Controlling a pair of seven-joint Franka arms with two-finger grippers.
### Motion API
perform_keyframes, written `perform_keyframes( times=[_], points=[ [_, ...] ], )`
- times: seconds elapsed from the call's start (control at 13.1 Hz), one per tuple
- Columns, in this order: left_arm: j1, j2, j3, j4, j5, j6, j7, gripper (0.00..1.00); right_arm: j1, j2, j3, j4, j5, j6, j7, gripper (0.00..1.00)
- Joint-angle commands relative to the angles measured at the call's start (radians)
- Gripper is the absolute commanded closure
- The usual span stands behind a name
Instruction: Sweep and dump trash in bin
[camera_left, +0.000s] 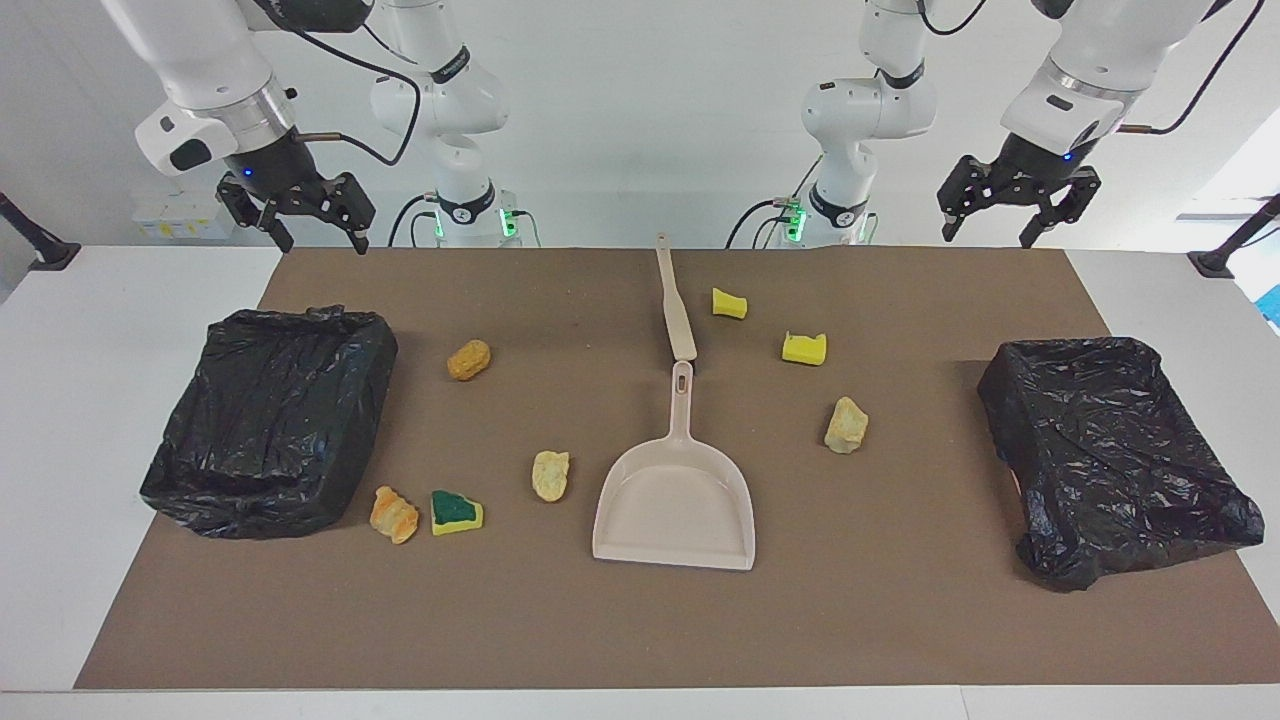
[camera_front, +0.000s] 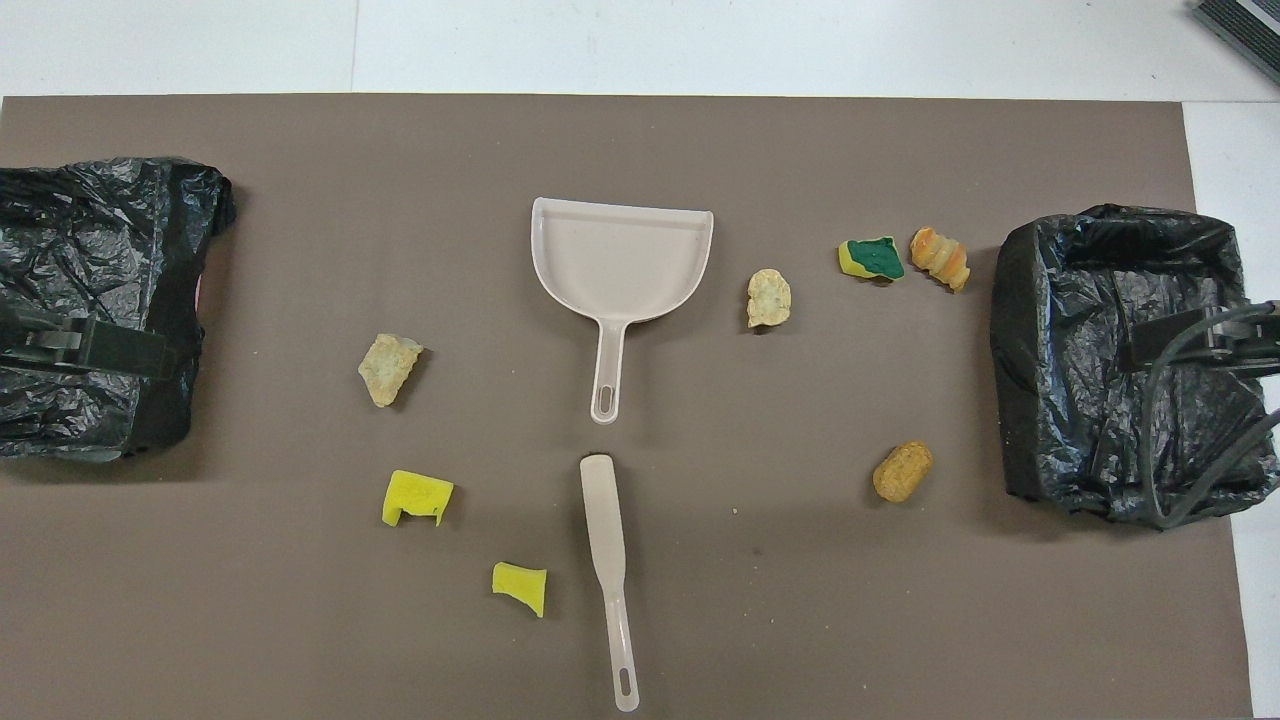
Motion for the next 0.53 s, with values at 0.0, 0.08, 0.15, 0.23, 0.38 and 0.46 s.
perform_keyframes(
  times=[0.0, 0.08, 0.15, 0.23, 0.38, 0.46],
  points=[
    [0.007, -0.009, -0.002, 0.003, 0.002, -0.019, 0.008, 0.00, -0.004, -0.024, 0.006, -0.026, -0.009, 0.006, 0.008, 0.00],
    [0.007, -0.009, -0.002, 0.005, 0.002, -0.022, 0.007, 0.00, -0.004, -0.024, 0.006, -0.026, -0.009, 0.004, 0.008, 0.00],
    [0.005, -0.009, -0.004, 0.005, 0.002, -0.020, 0.007, 0.00, -0.004, -0.024, 0.006, -0.026, -0.007, 0.002, 0.008, 0.00],
    [-0.001, -0.009, -0.004, 0.005, 0.002, -0.019, -0.003, 0.00, -0.004, -0.024, 0.006, -0.026, -0.009, 0.002, 0.008, 0.00],
    [0.002, -0.009, -0.005, 0.005, 0.000, -0.022, -0.006, 0.00, -0.004, -0.024, 0.005, -0.026, -0.009, 0.002, 0.008, 0.00],
    [-0.001, -0.009, -0.005, 0.005, 0.000, -0.016, -0.006, 0.00, -0.004, -0.024, 0.006, -0.026, -0.009, 0.002, 0.008, 0.00]
  ],
)
